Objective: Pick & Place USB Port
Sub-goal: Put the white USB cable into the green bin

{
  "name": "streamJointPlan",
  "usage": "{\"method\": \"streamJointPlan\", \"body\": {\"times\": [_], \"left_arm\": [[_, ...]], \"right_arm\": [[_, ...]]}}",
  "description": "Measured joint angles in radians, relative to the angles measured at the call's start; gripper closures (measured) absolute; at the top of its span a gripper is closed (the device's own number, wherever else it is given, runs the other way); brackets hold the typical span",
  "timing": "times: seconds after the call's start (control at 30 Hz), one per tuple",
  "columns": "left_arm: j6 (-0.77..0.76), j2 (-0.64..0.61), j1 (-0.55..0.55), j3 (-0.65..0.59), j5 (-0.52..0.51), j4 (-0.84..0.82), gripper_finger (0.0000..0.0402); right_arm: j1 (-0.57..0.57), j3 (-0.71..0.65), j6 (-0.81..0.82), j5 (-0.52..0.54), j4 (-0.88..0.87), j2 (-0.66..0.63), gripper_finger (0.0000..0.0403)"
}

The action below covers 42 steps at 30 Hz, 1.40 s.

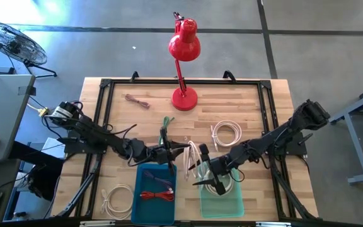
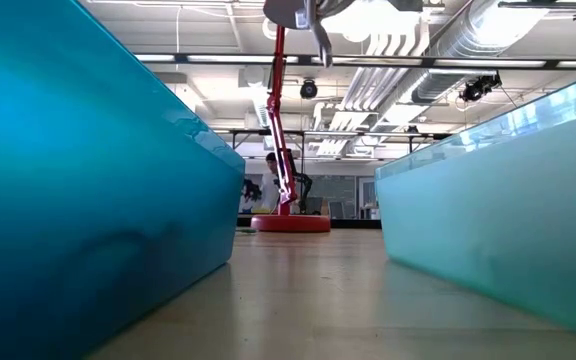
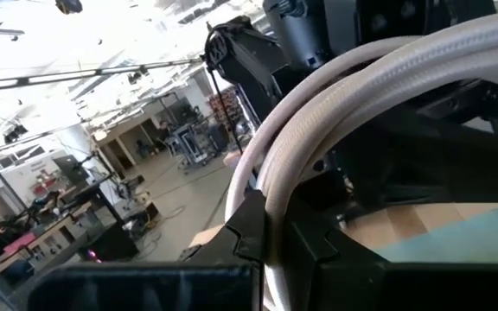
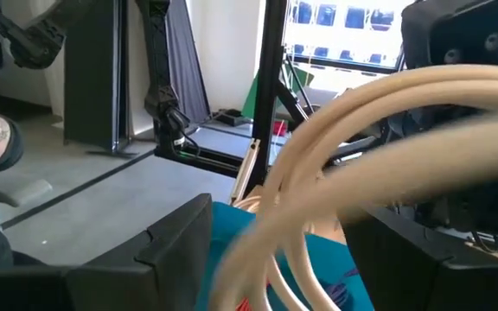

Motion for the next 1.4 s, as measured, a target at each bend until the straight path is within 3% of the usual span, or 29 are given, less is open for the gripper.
{"method": "streamJointPlan", "body": {"times": [0.67,0.83,1.03,1.4], "left_arm": [[-0.001,0.028,0.015,0.025,0.015,-0.008,0.0393],[-0.001,0.028,0.015,0.025,0.012,-0.025,0.0393],[-0.003,0.028,0.015,0.025,0.007,-0.039,0.0383],[0.003,0.027,0.002,0.026,0.007,-0.080,0.0326]], "right_arm": [[-0.037,0.000,0.018,-0.019,0.014,0.069,0.0160],[-0.039,0.000,-0.018,-0.020,0.018,0.073,0.0216],[-0.039,0.000,-0.070,-0.078,0.021,0.073,0.0373],[-0.035,0.000,-0.081,-0.014,0.005,0.073,0.0376]]}}
